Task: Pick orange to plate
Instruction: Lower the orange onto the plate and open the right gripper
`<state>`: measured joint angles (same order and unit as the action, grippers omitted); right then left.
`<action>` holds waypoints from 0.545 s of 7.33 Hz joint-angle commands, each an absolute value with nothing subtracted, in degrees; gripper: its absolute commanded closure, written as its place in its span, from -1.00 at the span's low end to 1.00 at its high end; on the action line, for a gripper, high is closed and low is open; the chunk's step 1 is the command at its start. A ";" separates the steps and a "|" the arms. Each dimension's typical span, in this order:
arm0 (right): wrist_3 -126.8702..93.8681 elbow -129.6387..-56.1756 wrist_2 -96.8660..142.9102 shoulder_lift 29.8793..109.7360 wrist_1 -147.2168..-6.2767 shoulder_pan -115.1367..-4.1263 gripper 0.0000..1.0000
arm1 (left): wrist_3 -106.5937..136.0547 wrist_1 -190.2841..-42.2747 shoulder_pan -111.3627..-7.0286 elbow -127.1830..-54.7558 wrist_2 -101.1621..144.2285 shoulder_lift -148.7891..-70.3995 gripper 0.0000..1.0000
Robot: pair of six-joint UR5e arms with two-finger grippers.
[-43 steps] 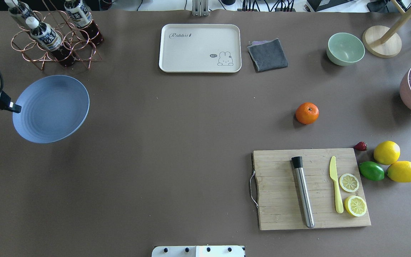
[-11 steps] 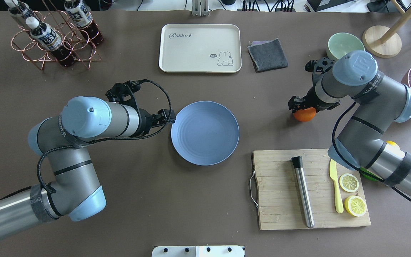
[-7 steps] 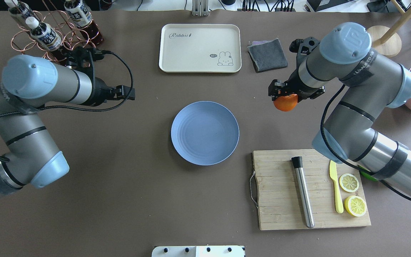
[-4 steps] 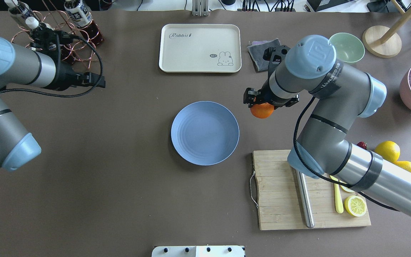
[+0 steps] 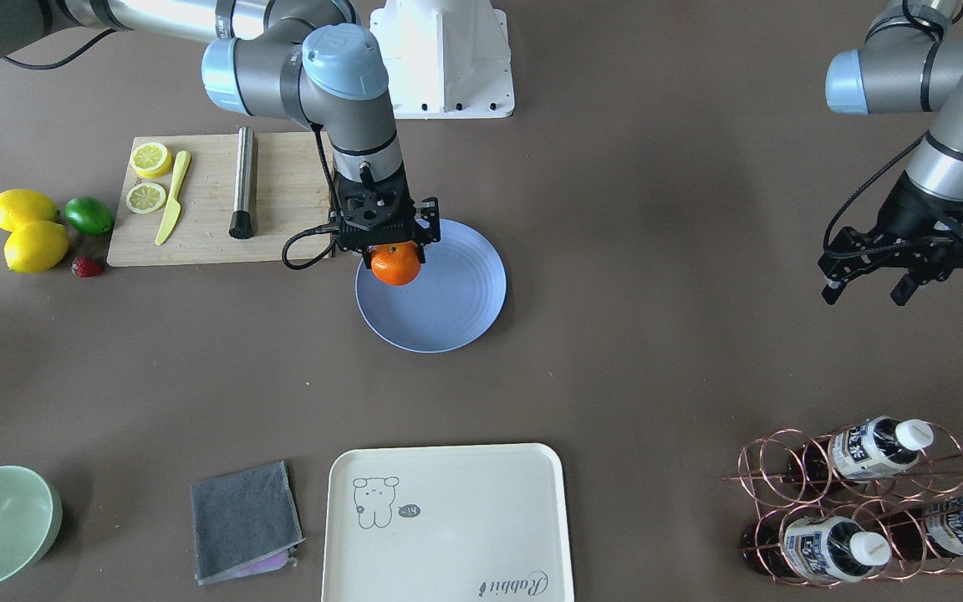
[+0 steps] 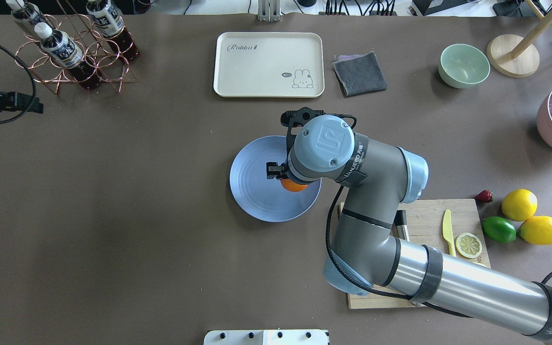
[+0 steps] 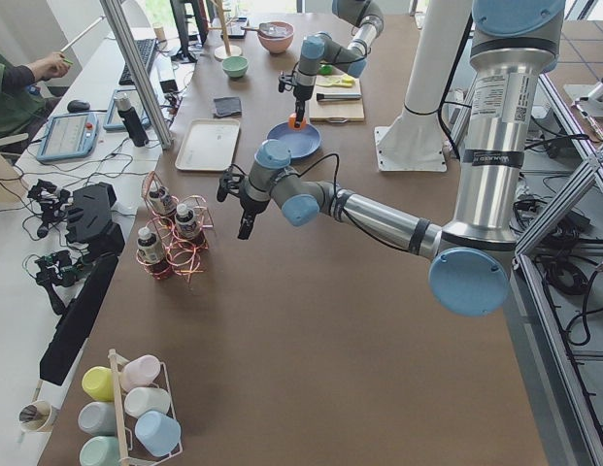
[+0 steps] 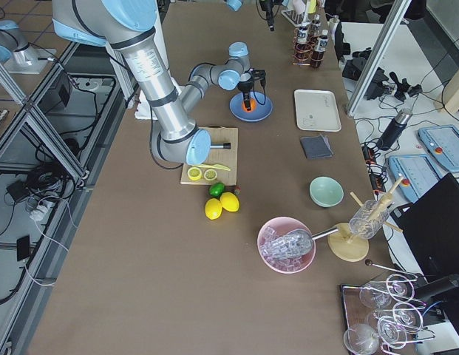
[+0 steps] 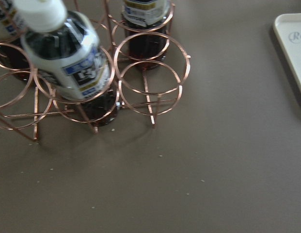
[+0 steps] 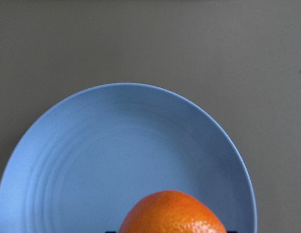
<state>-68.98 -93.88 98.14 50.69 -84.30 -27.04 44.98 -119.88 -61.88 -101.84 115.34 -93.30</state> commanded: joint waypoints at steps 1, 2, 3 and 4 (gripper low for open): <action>-68.91 -88.44 96.60 48.34 -79.84 -25.84 1.00 | 38.33 -119.62 -66.61 -100.03 119.96 -90.44 -0.96; -68.91 -86.42 96.59 48.08 -77.63 -25.75 1.00 | 38.32 -119.71 -66.97 -100.02 120.14 -89.40 -0.96; -68.91 -85.18 95.81 47.12 -77.43 -25.66 1.00 | 38.32 -119.71 -66.97 -99.93 120.15 -89.38 -0.96; -68.91 -84.82 95.63 46.76 -77.43 -25.58 1.00 | 38.23 -119.79 -66.97 -99.58 120.15 -89.38 -0.96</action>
<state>-68.91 -85.96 96.08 47.45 -77.99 -25.71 38.46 -119.72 -66.81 -99.93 120.01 -89.59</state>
